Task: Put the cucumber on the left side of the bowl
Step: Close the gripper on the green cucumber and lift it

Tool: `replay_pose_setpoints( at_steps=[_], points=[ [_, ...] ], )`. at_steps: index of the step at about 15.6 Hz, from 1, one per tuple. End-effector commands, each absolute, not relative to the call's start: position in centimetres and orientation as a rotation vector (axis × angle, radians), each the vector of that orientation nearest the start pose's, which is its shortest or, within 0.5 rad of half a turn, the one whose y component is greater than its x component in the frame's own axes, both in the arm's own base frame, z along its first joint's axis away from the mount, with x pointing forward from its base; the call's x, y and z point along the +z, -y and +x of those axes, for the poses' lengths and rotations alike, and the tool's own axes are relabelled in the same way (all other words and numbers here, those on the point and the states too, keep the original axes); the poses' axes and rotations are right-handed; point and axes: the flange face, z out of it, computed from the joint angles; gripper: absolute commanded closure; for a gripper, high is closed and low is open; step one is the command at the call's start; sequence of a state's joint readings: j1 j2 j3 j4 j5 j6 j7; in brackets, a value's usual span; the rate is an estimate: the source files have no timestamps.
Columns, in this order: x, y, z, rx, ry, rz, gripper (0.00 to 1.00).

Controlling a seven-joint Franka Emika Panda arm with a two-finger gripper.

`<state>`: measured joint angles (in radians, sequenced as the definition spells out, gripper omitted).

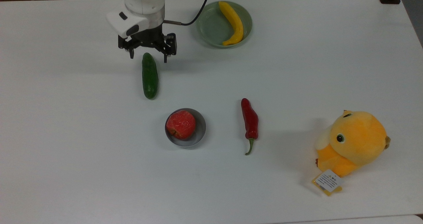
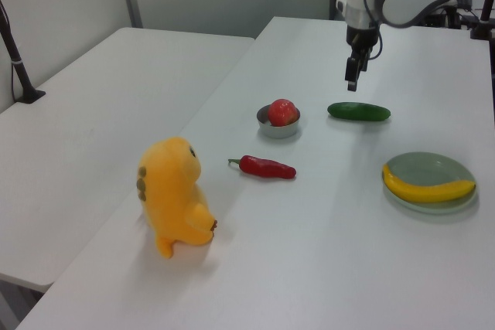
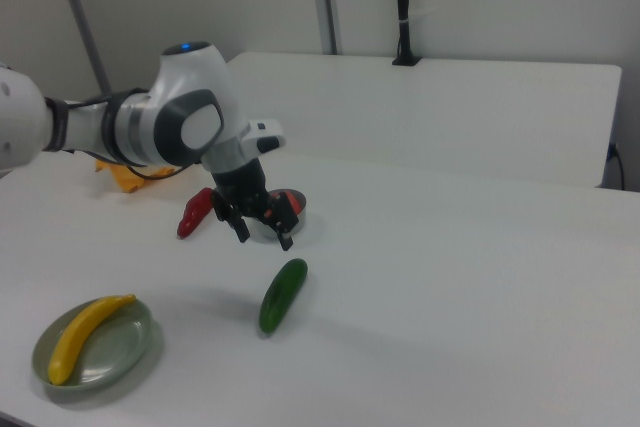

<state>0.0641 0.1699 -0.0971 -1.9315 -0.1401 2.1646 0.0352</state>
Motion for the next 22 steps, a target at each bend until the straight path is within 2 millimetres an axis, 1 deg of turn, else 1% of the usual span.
replay_pose_setpoints(
  at_steps=[1, 3, 7, 9, 11, 13, 15, 16, 17, 18, 19, 20, 22],
  points=[
    [37.9, 3.0, 60.3, -0.105, 0.062, -3.292, 0.00],
    [36.3, 2.9, 60.4, -0.085, 0.092, -3.306, 0.00],
    [34.8, 2.7, 60.2, -0.062, 0.108, -3.309, 0.00],
    [33.3, 2.7, 60.3, -0.022, 0.116, -3.311, 0.00],
    [32.2, 2.7, 60.3, 0.004, 0.137, -3.324, 0.00],
    [32.0, 2.7, 60.6, -0.021, 0.145, -3.326, 0.00],
    [31.2, 2.7, 60.6, -0.013, 0.152, -3.328, 0.00],
    [30.9, 2.7, 60.6, -0.006, 0.159, -3.333, 0.04],
    [30.9, 2.7, 60.6, -0.004, 0.168, -3.342, 0.44],
    [30.9, 2.7, 60.6, -0.007, 0.161, -3.345, 0.72],
    [31.0, 2.7, 60.7, -0.010, 0.161, -3.345, 0.88],
    [31.0, 2.7, 60.7, -0.012, 0.163, -3.346, 0.99],
    [31.0, 2.6, 60.7, -0.013, 0.163, -3.346, 1.00]
  ],
)
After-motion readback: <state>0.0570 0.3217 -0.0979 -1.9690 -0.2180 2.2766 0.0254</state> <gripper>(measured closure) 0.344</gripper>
